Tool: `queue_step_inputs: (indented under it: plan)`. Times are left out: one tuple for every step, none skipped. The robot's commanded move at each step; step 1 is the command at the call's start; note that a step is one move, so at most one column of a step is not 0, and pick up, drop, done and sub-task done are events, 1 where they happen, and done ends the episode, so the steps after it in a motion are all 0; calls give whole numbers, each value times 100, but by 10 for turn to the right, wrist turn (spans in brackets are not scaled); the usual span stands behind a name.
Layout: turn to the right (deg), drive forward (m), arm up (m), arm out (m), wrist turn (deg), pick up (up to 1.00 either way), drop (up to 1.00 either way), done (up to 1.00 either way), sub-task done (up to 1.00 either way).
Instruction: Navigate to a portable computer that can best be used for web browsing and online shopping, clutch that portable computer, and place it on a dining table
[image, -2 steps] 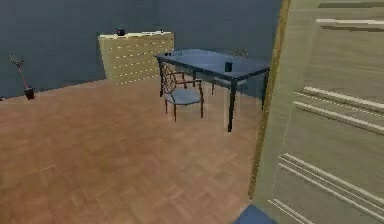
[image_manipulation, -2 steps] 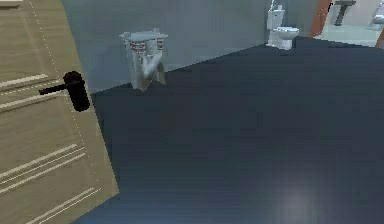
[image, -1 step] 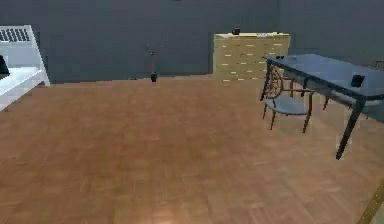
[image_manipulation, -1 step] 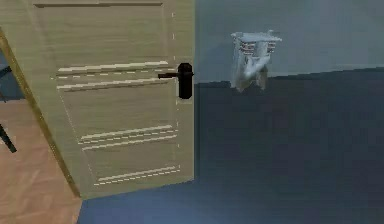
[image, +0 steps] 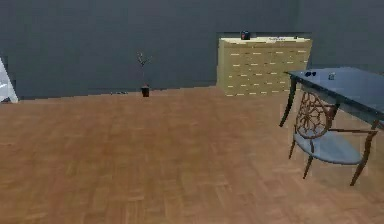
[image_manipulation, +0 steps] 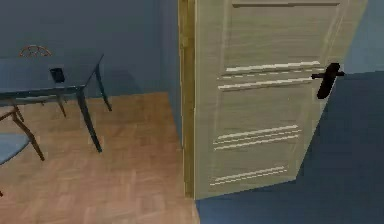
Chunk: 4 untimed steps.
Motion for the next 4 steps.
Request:
queue_step_inputs:
  plan:
    - [-450,0,0,0,0,0,0,0,0]
    - [0,100,0,0,0,0,0,0,0]
    - [0,100,0,0,0,0,0,0,0]
    - [-30,0,0,0,0,0,0,0,0]
